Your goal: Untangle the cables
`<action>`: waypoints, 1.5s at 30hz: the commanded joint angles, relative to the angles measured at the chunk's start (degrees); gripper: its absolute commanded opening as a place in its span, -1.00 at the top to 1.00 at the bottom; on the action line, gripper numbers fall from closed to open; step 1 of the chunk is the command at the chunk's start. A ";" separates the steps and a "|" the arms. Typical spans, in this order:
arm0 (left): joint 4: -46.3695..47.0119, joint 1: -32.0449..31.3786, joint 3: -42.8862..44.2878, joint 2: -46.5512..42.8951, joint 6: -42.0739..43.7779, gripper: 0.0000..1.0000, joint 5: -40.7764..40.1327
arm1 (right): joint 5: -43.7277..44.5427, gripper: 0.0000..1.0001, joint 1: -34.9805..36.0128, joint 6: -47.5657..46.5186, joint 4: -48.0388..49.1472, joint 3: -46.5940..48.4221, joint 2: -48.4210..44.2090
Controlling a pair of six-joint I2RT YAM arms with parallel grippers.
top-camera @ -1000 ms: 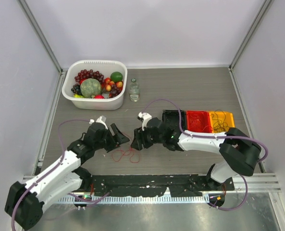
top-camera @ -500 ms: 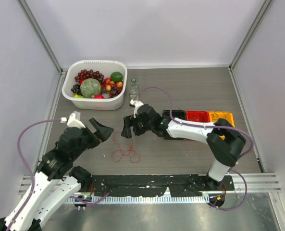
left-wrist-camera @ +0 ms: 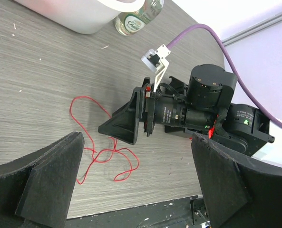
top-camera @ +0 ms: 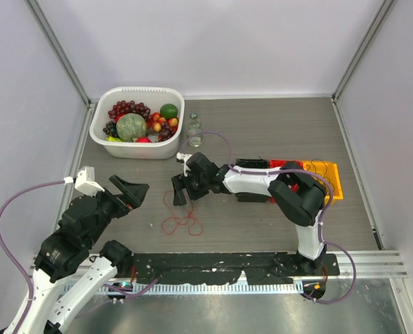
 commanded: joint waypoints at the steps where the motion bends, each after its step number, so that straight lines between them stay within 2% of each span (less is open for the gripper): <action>1: -0.02 0.22 1.05 -0.02 1.25 -0.98 -1.17 | -7.19 -0.61 0.47 -1.18 0.46 2.07 1.54; 8: 0.77 0.22 0.79 0.77 2.22 -0.99 -0.90 | -6.42 -0.61 4.24 -3.98 -4.62 4.79 2.25; 20: 1.56 0.22 0.26 1.30 2.75 -0.99 -0.82 | 14.22 -0.62 12.86 -9.79 -18.60 13.40 6.46; 23: 1.47 0.22 0.17 1.30 2.75 -0.99 -0.82 | 19.24 -0.57 14.87 -10.67 -21.41 15.08 8.57; 30: 1.47 0.22 0.26 1.30 2.66 -0.99 -0.55 | 26.36 -0.06 18.48 -11.37 -26.08 19.65 13.40; 36: 0.77 0.22 0.35 0.94 2.83 -0.99 -0.90 | 25.75 0.58 19.54 -9.97 -24.59 17.90 13.59; 39: 0.77 0.22 0.26 0.77 2.75 -0.99 -0.73 | 27.41 0.98 19.54 -9.44 -23.71 17.28 12.19; 45: 0.77 0.22 0.44 1.03 2.75 -0.99 -0.64 | 35.42 0.99 19.02 -7.42 -20.20 14.82 5.35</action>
